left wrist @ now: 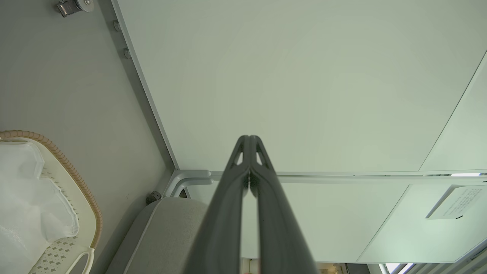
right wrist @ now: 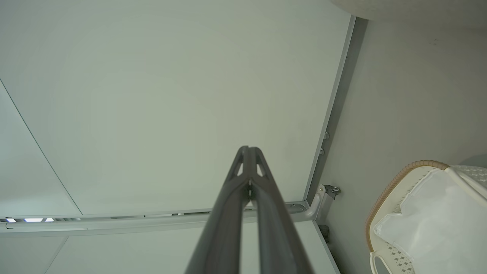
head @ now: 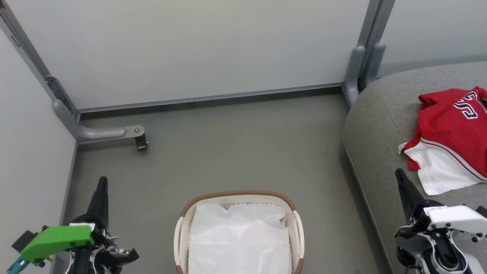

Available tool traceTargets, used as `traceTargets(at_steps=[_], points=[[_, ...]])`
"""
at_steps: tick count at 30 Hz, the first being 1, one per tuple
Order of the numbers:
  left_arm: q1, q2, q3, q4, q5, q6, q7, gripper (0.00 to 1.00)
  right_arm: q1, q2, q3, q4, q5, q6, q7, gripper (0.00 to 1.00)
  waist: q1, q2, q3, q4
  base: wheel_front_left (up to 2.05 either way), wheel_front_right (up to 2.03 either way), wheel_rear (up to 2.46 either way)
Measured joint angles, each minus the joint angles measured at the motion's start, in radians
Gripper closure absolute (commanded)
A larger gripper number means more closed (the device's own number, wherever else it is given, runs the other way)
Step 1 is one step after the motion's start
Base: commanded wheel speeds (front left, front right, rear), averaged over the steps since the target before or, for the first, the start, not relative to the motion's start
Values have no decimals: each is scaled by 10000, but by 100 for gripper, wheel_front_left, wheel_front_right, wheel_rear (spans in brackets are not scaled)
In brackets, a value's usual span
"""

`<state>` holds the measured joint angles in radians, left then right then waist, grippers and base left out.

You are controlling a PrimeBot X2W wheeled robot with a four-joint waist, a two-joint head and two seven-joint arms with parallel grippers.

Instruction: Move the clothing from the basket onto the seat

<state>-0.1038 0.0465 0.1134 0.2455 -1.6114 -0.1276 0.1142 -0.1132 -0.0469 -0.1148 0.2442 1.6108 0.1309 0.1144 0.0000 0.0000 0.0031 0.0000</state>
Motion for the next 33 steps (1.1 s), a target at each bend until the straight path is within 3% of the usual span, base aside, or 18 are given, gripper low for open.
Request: traceTargets(at_steps=[33], points=[[0, 0, 0, 0, 0, 0, 0, 100, 1, 0, 0, 0, 2, 0, 0, 100, 0, 0, 0, 0, 0, 0, 0]])
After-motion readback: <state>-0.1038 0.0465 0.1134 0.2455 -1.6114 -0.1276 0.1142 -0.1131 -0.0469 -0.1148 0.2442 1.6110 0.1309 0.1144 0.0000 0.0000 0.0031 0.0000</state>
